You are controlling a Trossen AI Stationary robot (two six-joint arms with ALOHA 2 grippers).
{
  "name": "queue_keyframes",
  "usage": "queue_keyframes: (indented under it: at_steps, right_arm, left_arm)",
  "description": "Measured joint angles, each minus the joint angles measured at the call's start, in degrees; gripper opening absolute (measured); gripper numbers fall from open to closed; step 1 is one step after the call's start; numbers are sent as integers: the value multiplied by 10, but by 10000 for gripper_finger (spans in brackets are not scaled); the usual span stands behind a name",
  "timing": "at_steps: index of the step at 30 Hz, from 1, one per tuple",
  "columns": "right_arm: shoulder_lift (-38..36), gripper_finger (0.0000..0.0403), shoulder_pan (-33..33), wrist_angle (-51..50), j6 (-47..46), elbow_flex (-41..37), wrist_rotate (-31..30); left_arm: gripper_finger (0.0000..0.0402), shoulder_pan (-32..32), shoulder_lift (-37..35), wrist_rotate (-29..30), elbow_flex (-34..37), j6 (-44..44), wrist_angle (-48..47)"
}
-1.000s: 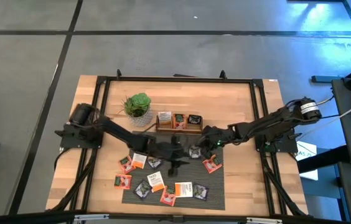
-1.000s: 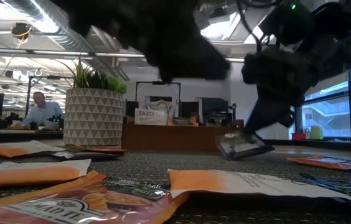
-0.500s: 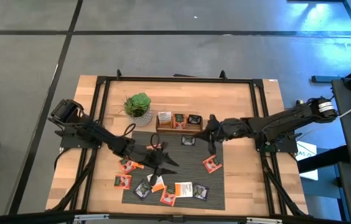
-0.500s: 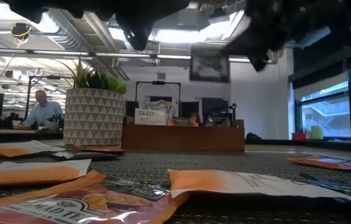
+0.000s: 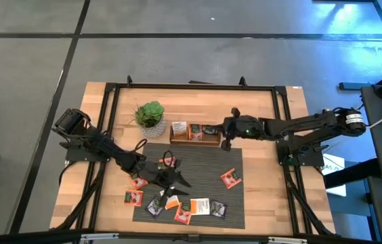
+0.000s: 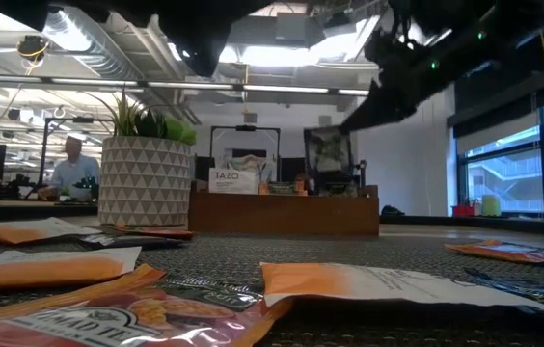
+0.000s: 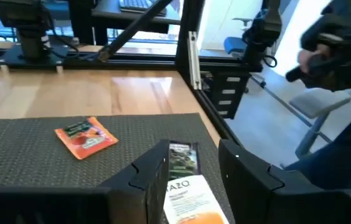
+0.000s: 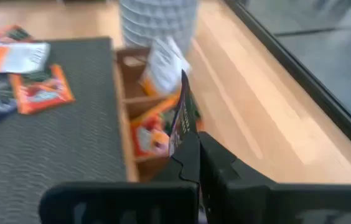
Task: Pick & Place Tea
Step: Put the blue tea bag into the right section of the wooden organizer, then put the orange tea bag into the middle section of the wooden organizer
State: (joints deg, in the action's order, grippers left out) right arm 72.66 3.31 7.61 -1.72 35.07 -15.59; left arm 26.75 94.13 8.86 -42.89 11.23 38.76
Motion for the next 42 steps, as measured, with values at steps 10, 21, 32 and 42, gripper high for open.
queue_keyframes:
  at_steps: [10, 21, 32, 42]
  right_arm:
    - [0, 0, 30, 12, 6, -29, 1]
    - [0, 7, 31, 35, 7, -55, -18]
    - [0, 22, 31, 38, 5, -55, -26]
    - [0, 50, 37, 38, 12, -55, -28]
  left_arm:
    - [136, 2, 0, 5, 0, 0, 0]
    - [136, 2, 0, 5, 0, 0, 0]
    - [136, 2, 0, 5, 0, 0, 0]
    - [136, 2, 0, 6, 0, 0, -1]
